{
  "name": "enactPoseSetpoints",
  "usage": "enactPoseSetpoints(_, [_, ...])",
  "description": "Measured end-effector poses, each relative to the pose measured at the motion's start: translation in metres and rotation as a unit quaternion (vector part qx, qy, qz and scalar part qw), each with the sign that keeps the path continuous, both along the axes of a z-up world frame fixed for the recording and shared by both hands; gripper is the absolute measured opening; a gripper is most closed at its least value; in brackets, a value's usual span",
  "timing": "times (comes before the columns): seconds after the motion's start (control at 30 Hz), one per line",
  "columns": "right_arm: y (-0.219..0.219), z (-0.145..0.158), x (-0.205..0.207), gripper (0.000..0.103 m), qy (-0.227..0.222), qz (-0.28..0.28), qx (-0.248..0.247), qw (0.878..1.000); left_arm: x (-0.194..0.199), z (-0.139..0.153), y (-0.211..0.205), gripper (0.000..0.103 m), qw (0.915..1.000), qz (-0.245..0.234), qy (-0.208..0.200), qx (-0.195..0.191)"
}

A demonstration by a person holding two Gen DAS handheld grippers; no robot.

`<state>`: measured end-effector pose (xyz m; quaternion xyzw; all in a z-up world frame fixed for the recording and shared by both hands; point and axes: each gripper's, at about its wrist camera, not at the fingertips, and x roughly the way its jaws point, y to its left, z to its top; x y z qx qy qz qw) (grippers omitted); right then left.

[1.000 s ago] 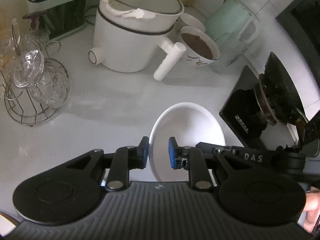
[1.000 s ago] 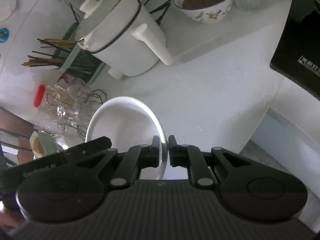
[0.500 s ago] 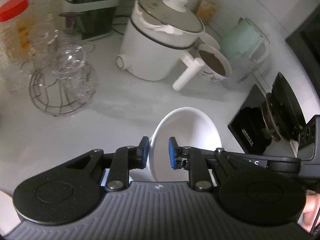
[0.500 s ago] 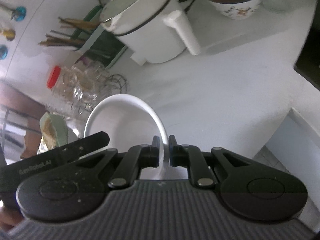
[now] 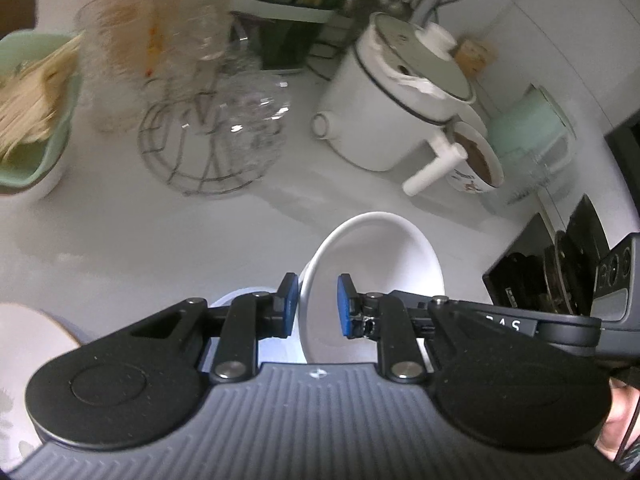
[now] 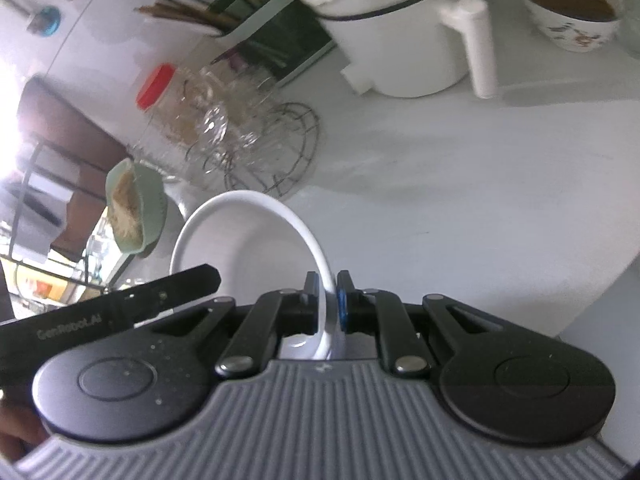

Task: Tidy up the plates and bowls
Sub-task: 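Lift the white bowl with both grippers over the nested blue bowls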

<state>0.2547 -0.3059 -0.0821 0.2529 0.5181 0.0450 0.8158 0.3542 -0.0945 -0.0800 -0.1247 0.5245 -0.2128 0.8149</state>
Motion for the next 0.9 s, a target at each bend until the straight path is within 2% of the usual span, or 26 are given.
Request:
enactPoseSetpoints(0.13, [0.009,-0.009,0.008,0.012,0.009,0.019,0.014,1.0,-0.005,-0.006,0.017,0.023,0.9997,0.024,0.007,0.0])
enactPoseSetpoints(0.23, [0.022,-0.012,0.012,0.012,0.005,0.045,0.001,0.999,-0.006,-0.012,0.03,0.023,0.9992,0.035,0.017,-0.005])
enactPoseSetpoints(0.47, [0.043,-0.025,0.021,0.012,0.024,0.083,-0.008,0.996,-0.013,-0.026,0.04,0.023,0.9984,0.041,0.029,0.025])
enactPoseSetpoints(0.73, [0.048,-0.042,0.023,0.012,0.056,0.082,-0.002,0.995,-0.012,-0.045,0.042,0.023,0.9967,0.043,0.058,0.037])
enactPoseSetpoints(0.9, [0.047,-0.043,0.019,0.014,0.058,0.08,-0.004,0.995,-0.012,-0.051,0.042,0.023,0.9955,0.041,0.075,0.041])
